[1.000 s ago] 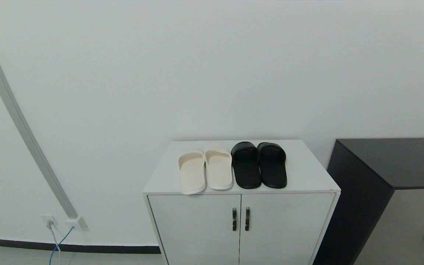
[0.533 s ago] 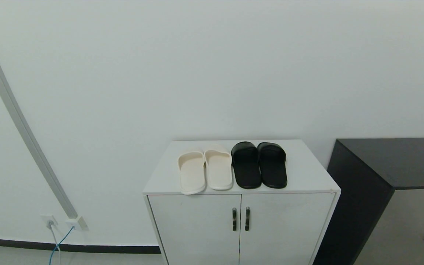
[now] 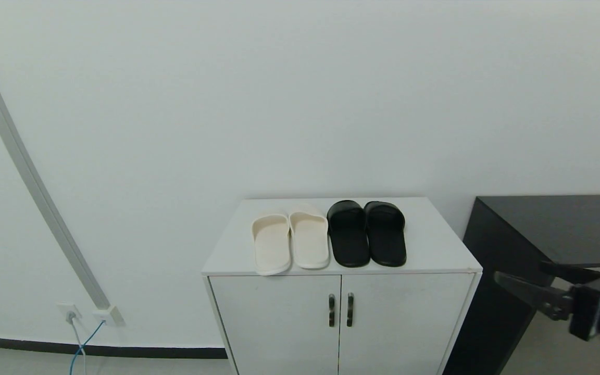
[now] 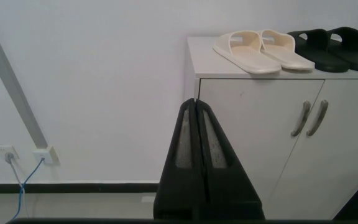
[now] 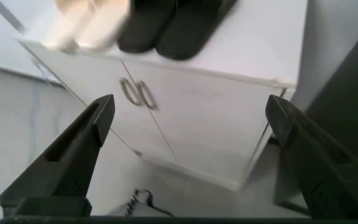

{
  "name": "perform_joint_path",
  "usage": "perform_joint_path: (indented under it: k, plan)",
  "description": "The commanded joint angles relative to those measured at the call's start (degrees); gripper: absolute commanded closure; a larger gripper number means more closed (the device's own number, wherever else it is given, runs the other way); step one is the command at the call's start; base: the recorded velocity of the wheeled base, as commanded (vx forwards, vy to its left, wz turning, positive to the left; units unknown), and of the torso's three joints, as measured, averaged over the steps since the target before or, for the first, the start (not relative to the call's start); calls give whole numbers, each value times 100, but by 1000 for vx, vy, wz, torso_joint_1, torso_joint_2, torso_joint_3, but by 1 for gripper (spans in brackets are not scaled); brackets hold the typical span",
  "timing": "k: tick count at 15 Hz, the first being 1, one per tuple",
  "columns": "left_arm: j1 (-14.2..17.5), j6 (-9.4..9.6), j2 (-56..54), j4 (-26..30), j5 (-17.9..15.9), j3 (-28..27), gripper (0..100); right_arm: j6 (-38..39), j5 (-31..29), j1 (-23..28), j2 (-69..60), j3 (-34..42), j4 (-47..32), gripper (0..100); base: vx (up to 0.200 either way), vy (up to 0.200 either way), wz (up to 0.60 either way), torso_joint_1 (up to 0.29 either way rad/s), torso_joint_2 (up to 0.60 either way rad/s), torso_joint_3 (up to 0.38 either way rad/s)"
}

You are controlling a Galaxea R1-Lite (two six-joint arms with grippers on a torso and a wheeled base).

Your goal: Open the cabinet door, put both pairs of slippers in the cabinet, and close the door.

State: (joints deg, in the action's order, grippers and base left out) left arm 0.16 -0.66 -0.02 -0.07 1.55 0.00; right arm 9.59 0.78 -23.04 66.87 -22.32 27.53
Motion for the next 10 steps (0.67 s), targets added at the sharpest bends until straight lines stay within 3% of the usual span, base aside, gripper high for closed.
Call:
perform_joint_path:
  k: [1, 10]
  plan:
    - [2, -4, 2, -1, 3, 0, 100, 148, -368, -579, 1127, -290, 420, 0, 0, 0, 0, 0, 0, 0]
    - [2, -4, 2, -1, -5, 0, 100, 684, -1458, -1414, 3570, -2373, 543, 0, 0, 0, 0, 0, 0, 0]
